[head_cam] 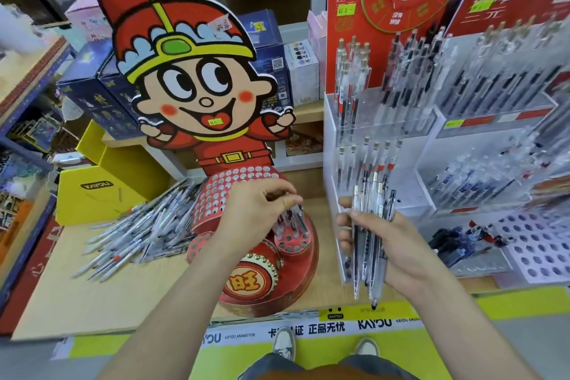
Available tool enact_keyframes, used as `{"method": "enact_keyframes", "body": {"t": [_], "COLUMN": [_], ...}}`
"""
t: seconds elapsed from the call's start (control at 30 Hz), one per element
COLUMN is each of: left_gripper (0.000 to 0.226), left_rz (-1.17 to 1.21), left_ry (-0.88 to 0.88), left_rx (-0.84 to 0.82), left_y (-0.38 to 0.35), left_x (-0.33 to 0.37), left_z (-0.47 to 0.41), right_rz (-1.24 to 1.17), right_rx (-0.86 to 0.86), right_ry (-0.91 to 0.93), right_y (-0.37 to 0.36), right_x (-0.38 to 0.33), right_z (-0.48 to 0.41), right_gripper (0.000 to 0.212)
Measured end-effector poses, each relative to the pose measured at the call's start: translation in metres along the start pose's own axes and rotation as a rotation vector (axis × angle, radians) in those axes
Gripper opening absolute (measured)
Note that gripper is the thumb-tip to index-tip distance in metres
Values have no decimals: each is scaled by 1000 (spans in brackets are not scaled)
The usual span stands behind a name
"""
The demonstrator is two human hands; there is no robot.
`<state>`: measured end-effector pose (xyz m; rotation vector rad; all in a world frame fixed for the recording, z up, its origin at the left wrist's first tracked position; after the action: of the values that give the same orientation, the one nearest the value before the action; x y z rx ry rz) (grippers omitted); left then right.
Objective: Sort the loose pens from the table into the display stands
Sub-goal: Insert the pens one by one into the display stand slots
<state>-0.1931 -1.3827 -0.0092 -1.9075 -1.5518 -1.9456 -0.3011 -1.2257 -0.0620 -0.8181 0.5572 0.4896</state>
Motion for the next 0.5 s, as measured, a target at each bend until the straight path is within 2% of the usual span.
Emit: {"method": "enact_keyframes", "body": {"t": [0.13, 0.3, 0.5], "left_gripper": [17, 4, 9], "left_rz": [40, 141, 337], "left_ry": [62, 112, 174], "left_rx": [10, 95, 134], "left_y": [1, 10, 18], "left_x": [-8, -11, -7], "left_z": [-1, -7, -13], "right_rz": [-7, -6, 33], "right_rx": [47, 33, 2], "right_ry": [-14, -34, -57], "right_y": [6, -1, -14], "right_x": [3, 3, 10], "right_z": [-1, 0, -5], "right_gripper": [21, 30, 16]}}
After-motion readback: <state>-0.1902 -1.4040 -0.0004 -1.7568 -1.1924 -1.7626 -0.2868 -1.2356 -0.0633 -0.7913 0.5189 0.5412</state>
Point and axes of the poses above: each hand's wrist, its own z-axis away from the middle knuckle, its own y-axis out of the back of the hand, x = y × z, the point moved 8 cm from there along -z, towards the middle knuckle, and after that the axes turned 10 degrees about -y, right-handed, at the moved point
